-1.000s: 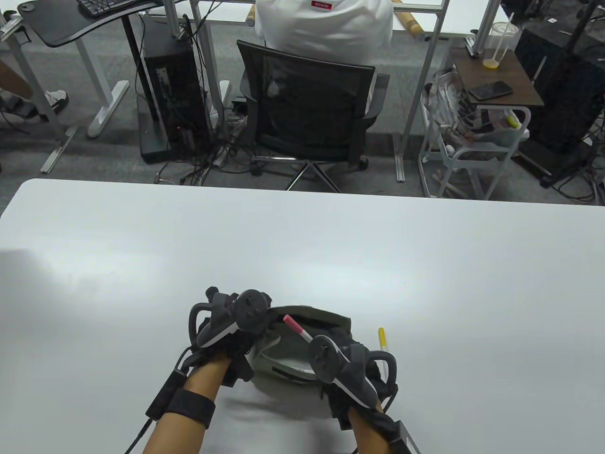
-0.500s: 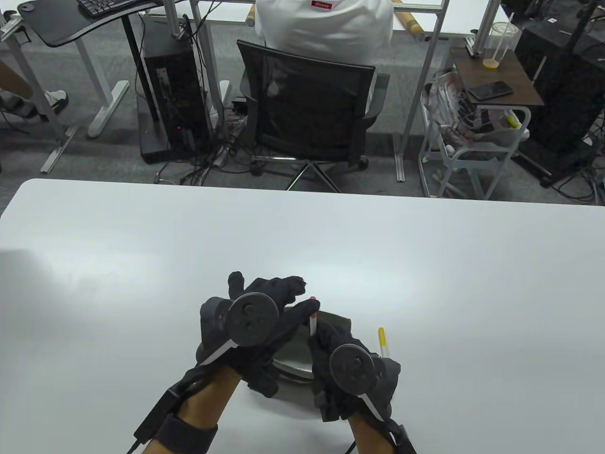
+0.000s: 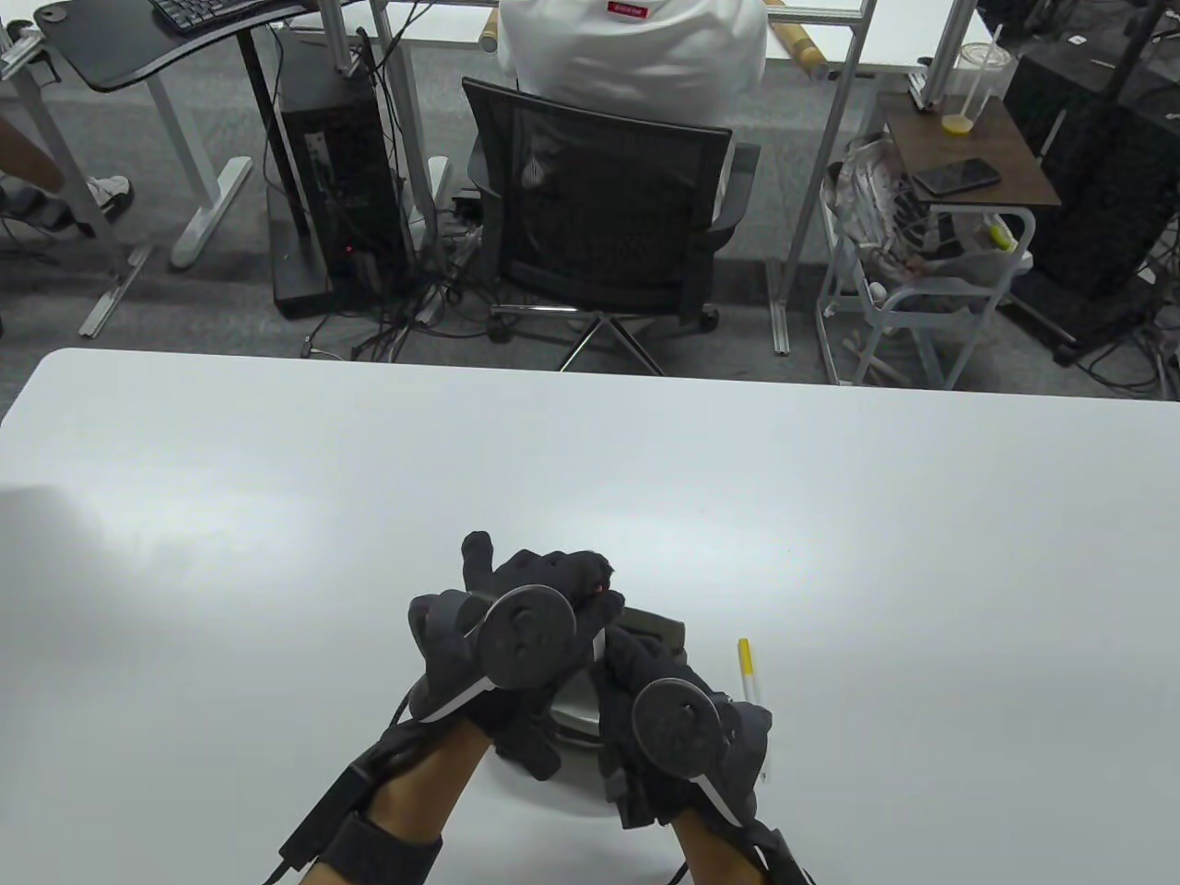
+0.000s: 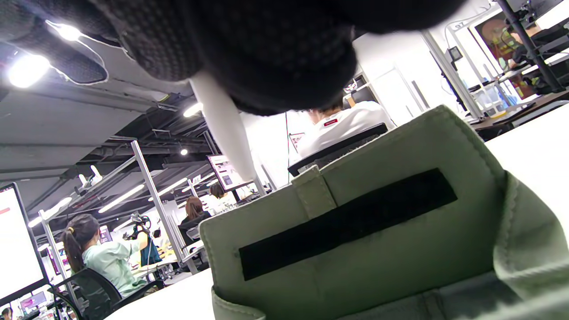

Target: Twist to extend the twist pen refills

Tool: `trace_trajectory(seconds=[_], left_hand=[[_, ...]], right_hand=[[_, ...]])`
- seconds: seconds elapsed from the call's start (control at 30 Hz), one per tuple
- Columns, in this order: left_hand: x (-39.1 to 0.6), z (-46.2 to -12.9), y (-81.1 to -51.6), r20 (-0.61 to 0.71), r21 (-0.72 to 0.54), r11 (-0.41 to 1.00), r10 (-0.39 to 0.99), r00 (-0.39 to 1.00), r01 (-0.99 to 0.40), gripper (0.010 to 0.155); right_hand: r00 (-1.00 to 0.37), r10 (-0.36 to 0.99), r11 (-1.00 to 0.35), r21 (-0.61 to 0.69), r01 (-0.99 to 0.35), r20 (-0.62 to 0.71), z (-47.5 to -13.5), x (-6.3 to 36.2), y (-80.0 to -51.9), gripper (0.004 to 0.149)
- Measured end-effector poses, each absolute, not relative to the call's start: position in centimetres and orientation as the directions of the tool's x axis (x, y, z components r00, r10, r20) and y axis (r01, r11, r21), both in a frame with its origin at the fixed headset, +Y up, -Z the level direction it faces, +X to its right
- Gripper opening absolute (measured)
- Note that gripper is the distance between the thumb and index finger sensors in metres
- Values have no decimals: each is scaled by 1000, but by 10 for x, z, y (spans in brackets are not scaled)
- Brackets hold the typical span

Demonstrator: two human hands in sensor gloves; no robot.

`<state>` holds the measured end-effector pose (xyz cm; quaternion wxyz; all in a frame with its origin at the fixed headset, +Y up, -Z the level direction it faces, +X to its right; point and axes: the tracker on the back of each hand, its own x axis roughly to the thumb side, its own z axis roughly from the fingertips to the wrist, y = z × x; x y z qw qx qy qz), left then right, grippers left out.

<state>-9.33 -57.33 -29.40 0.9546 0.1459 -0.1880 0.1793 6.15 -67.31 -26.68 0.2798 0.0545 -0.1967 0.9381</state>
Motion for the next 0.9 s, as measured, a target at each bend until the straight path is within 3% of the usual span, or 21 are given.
trace_trajectory(seconds=[0.43, 0.53, 0.73, 0.9], left_hand=[[-92, -295, -579, 477, 150, 892, 313, 821, -427, 46], [-95, -295, -581, 475, 125, 870, 369, 799, -476, 47], [-105, -302, -592, 539, -39, 779, 543, 644, -625, 47], [-113, -303, -592, 553, 28, 793, 494, 670, -608, 47]], right_hand=[[-838, 507, -774, -323, -545, 200, -269, 62, -676, 44], [-830, 519, -766, -320, -557, 203, -269, 62, -675, 44], [-825, 527, -769, -299, -566, 206, -270, 62, -677, 45], [-819, 535, -763, -299, -573, 205, -270, 60, -677, 45]])
